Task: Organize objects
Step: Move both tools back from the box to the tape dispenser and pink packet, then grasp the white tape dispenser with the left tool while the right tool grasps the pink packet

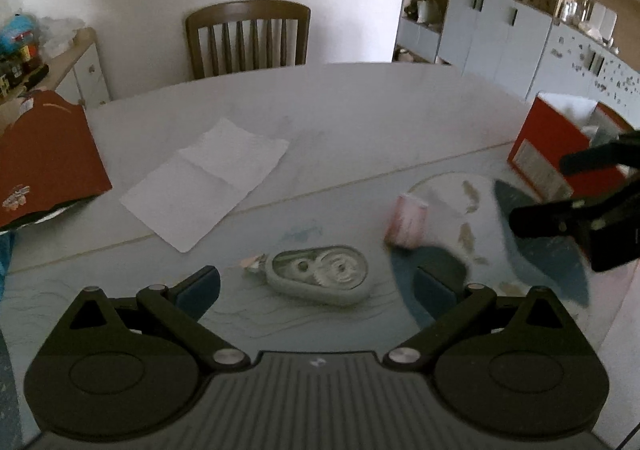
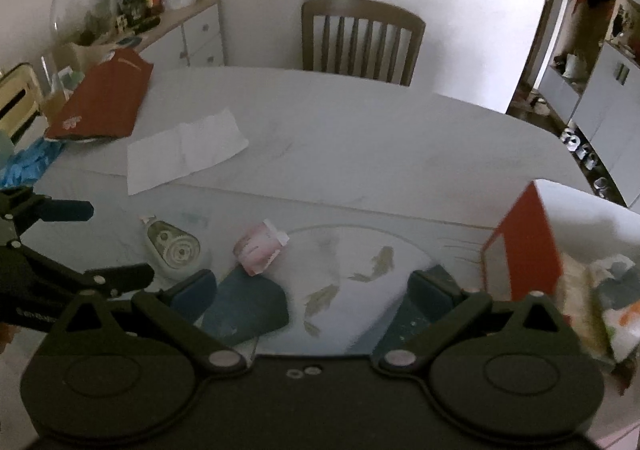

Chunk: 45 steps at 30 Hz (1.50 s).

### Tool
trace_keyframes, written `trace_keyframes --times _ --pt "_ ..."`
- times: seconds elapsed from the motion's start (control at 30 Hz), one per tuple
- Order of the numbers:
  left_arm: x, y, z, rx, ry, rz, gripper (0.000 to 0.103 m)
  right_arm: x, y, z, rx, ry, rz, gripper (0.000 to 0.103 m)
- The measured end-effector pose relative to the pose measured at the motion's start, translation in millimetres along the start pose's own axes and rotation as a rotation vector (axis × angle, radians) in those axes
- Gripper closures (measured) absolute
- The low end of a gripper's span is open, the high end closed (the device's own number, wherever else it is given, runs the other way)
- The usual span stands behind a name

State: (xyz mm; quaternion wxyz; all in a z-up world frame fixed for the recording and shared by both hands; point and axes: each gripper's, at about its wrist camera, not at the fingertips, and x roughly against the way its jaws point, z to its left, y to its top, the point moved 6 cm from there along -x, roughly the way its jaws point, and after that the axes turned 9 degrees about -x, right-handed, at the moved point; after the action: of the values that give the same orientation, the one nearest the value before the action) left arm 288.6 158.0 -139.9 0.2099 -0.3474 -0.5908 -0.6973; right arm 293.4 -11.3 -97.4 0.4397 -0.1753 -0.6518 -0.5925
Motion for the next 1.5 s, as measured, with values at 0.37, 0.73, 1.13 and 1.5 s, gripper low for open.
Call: trace_keyframes --times 0.37,0.73,1.13,1.5 --pt "-34 7 -19 -0.262 -0.077 -0.013 0.000 -41 7 8 0.010 0.018 0.065 0.005" --pt "-58 6 -14 -0.499 -0.206 0.031 0.001 -70 9 19 0.035 0.044 0.118 0.009" --pt "-66 6 0 -0.446 -0.276 0.082 0.025 -92 11 29 -0.042 0.018 0.148 0.018" --pt "-56 -2 -2 -0.325 -0.165 0.103 0.026 -107 5 38 -0.049 -0.047 0.172 0.047"
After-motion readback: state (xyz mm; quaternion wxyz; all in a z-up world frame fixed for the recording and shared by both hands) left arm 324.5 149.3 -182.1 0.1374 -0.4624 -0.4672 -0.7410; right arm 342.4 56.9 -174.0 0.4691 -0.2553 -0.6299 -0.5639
